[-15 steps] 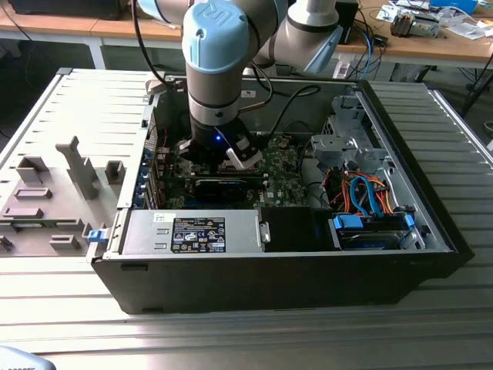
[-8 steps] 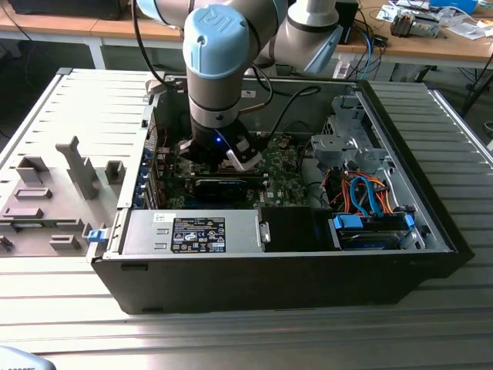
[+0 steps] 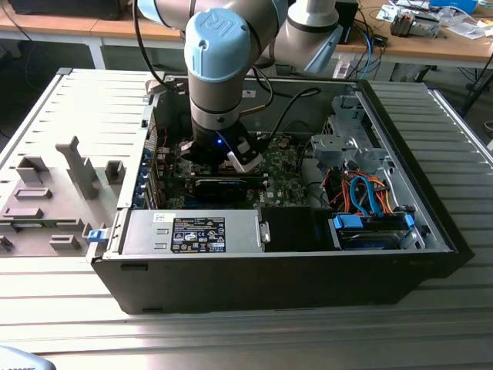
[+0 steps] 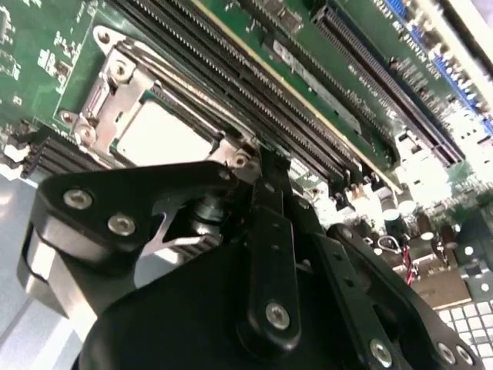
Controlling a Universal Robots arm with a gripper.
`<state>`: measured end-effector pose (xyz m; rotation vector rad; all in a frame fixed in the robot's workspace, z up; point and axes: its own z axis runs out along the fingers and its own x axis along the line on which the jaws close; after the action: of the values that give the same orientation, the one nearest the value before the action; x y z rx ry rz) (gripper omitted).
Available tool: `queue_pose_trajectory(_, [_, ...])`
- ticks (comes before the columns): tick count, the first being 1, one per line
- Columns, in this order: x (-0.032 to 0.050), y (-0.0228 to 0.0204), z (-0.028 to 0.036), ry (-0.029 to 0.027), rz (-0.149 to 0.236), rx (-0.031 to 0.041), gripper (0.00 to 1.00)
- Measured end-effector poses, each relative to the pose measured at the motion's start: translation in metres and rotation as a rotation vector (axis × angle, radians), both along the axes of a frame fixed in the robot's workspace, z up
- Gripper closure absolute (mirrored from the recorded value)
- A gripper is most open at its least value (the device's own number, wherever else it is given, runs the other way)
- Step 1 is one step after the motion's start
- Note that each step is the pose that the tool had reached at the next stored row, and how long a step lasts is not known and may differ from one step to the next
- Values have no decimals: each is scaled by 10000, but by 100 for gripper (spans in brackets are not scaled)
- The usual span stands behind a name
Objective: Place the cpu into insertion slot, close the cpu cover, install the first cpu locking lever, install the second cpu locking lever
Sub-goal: 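Install the second cpu locking lever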
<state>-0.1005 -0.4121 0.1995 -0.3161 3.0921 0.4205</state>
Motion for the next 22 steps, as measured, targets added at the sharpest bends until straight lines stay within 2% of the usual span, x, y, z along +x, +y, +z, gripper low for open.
queue_pose_trajectory(1, [0,0,22,-1,1,3,89])
queue_pose_trajectory(4, [0,1,164,1,2,0,89])
queue_pose_trajectory(7, [0,-1,184,1,2,0,89])
queue_pose_trajectory(8, [0,-3,185,1,1,-34,89])
queue_pose_trajectory(9, [0,-5,185,3,1,-132,89])
queue_pose_trajectory(10, [3,-6,185,7,3,-373,89])
queue_pose_trajectory(11, [10,-6,185,9,3,-538,89])
queue_pose_trajectory(12, [39,-6,184,22,5,-740,89])
queue_pose_trajectory(13, [79,-5,182,40,4,-873,89])
queue_pose_trajectory(14, [130,-3,179,71,3,-975,89])
queue_pose_trajectory(17, [256,15,165,158,8,-1212,89])
queue_pose_trajectory(18, [350,62,151,228,10,-1443,89])
queue_pose_trajectory(19, [384,125,146,253,8,-1576,89])
queue_pose_trajectory(20, [401,180,141,260,9,-1684,89])
queue_pose_trajectory(21, [419,272,139,267,7,-1907,89])
queue_pose_trajectory(22, [433,334,138,270,5,-2080,89])
